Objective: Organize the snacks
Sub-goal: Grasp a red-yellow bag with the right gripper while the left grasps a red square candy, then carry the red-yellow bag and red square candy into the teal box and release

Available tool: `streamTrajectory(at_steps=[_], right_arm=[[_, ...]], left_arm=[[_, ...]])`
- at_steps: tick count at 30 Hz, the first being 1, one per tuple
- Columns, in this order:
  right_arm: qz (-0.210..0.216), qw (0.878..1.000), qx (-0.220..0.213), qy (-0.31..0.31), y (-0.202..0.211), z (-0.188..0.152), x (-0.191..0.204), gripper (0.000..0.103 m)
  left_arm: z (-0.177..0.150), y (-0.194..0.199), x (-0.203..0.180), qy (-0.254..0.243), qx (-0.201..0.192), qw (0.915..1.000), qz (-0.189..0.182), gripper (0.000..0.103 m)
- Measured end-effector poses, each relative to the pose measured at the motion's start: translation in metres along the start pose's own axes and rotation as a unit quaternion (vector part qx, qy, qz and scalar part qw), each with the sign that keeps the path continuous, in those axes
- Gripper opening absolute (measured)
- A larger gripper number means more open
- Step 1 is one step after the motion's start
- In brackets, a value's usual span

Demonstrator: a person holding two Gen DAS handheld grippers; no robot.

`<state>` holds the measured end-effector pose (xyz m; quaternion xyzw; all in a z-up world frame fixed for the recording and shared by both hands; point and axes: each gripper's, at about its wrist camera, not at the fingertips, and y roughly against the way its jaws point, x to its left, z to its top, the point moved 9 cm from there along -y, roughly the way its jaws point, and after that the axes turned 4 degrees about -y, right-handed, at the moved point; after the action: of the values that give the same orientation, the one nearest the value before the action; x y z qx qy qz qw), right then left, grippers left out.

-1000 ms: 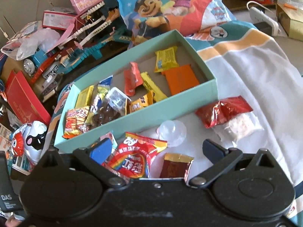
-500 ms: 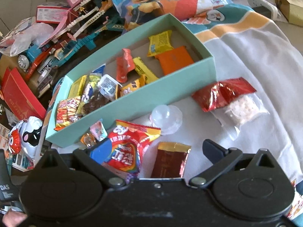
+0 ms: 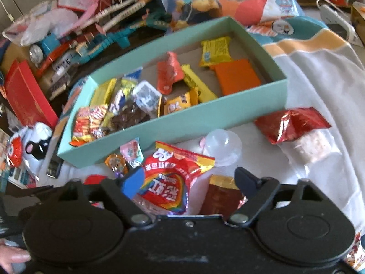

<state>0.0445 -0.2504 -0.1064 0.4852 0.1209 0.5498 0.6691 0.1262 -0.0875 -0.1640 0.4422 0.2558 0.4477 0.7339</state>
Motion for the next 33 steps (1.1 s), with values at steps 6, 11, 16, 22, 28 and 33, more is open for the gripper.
streamTrajectory(at_steps=[6,11,16,22,28,33], right_arm=[[-0.009,1.000,0.025,-0.014,-0.032,-0.001,0.013,0.083],[-0.035,0.999,-0.008,0.030,-0.041,-0.007,0.024,0.068],[-0.010,0.999,-0.007,0.045,-0.024,-0.014,0.028,0.022],[-0.006,0.999,-0.024,0.045,0.001,-0.009,0.023,0.020],[-0.002,0.998,-0.046,0.032,0.025,-0.004,0.012,0.019],[0.008,0.997,-0.075,0.012,0.054,0.013,0.001,0.019]], left_arm=[[-0.007,0.003,0.021,0.036,-0.002,0.9994,0.003,0.036],[-0.013,0.005,0.032,0.048,-0.006,0.9988,0.001,0.039],[-0.013,0.004,0.027,0.039,-0.009,0.9992,0.006,0.042],[-0.016,0.017,0.026,0.057,-0.018,0.9982,-0.003,0.030],[-0.020,0.037,0.023,0.063,-0.017,0.9975,-0.028,0.030],[-0.004,0.063,0.015,0.059,-0.040,0.9964,-0.046,0.030]])
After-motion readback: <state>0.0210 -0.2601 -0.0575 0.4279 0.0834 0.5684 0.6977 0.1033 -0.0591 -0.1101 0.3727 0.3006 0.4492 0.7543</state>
